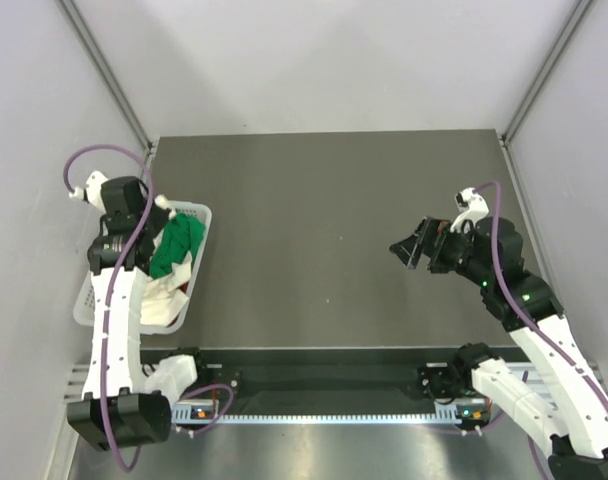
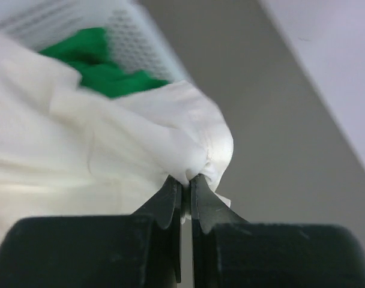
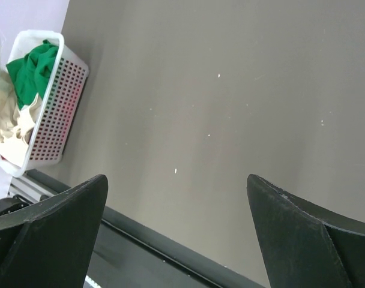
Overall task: Fold and stack the t-shirts
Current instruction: Grab the tshirt from the pile, then move the tshirt to the center of the board
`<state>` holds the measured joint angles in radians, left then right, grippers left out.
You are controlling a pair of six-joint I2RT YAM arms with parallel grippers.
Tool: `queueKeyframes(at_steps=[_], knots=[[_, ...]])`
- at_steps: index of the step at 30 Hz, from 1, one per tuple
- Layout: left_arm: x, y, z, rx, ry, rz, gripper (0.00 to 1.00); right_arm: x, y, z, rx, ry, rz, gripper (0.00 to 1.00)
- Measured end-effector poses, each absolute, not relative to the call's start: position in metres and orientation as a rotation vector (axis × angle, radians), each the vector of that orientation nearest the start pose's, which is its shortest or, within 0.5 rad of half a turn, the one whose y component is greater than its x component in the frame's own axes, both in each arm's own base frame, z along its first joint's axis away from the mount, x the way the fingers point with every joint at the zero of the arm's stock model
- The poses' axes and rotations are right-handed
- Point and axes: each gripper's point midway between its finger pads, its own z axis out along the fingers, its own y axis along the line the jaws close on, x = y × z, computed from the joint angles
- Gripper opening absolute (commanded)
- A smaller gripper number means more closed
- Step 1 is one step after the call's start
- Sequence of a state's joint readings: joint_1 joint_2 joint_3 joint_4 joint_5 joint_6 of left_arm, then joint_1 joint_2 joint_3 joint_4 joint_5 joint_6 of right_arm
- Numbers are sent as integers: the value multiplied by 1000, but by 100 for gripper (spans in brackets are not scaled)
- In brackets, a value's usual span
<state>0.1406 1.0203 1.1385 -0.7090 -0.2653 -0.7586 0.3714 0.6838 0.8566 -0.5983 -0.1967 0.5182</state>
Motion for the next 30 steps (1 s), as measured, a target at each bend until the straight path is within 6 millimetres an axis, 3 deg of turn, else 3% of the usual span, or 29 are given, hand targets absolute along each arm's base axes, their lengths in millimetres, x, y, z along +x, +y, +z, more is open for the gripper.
queueKeyframes(at_steps=[6,9,11,14,17,20,23,25,26,27,29,30], knots=[[339,-12,341,-761,1779,-567,0,220,143,244,27,2089,743,100],[357,-66,398,-577,1714,-813,0,225,143,243,34,2106,732,100],[361,-114,440,-419,1642,-998,0,232,146,247,35,2110,731,100],[342,-187,497,-184,1524,-1260,0,239,149,258,33,2093,736,100],[319,-239,537,-8,1441,-1411,0,242,150,272,28,2054,747,100],[296,-281,560,128,1379,-1518,0,242,150,282,25,2019,758,100],[284,-314,553,209,1389,-1563,0,240,150,287,28,1999,766,100],[285,-334,533,243,1442,-1564,0,237,148,291,31,1983,768,100],[287,-341,520,251,1474,-1559,6,236,147,293,32,1974,768,100],[292,-348,500,251,1517,-1551,18,235,145,295,39,1962,767,100],[305,-360,450,242,1642,-1515,40,232,141,296,54,1944,756,100],[313,-365,416,229,1735,-1483,54,231,139,293,70,1944,749,100]])
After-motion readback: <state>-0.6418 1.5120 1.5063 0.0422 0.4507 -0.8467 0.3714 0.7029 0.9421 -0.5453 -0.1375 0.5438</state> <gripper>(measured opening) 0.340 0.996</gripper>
